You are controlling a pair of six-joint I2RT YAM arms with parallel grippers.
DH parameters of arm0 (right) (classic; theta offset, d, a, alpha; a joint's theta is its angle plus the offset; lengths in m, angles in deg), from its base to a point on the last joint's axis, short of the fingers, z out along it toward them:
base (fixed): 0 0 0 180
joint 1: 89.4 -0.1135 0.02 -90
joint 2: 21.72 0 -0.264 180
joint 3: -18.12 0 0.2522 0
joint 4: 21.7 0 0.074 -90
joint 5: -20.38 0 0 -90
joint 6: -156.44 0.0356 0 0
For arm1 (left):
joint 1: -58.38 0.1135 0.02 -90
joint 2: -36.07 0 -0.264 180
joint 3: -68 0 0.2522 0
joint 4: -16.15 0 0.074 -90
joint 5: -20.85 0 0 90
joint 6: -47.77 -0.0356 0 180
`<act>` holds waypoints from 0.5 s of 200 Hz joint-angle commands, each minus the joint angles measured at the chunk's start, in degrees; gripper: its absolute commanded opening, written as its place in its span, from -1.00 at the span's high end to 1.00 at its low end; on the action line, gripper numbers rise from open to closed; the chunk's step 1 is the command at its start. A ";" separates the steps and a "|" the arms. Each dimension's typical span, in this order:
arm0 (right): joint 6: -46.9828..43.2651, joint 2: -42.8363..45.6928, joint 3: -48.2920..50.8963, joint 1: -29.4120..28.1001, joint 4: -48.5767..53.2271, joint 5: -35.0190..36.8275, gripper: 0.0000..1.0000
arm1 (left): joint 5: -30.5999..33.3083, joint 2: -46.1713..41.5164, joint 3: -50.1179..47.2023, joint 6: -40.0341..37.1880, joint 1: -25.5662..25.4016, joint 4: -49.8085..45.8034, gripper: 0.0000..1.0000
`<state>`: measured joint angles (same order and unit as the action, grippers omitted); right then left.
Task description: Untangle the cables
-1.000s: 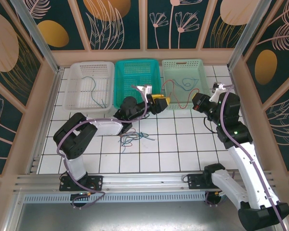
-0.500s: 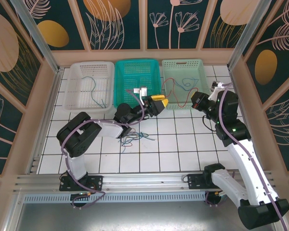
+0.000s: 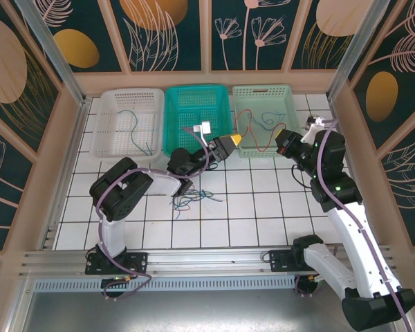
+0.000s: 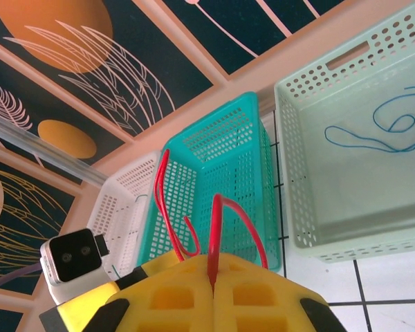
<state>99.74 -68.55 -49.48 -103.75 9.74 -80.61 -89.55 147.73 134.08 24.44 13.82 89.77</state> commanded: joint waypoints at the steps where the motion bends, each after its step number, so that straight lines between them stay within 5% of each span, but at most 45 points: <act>1: 0.50 -0.54 -2.15 0.11 -4.93 -0.08 1.00 | 1.75 1.93 0.23 5.06 -0.96 6.61 -0.34; 100: 0.71 -0.15 -2.30 0.06 -5.33 0.48 1.00 | 8.62 2.62 -1.36 6.39 -3.26 13.83 -0.32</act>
<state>99.98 -69.19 -49.90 -103.75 6.72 -80.21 -84.46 151.21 133.90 31.57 10.56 92.37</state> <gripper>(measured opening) 0.052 0.662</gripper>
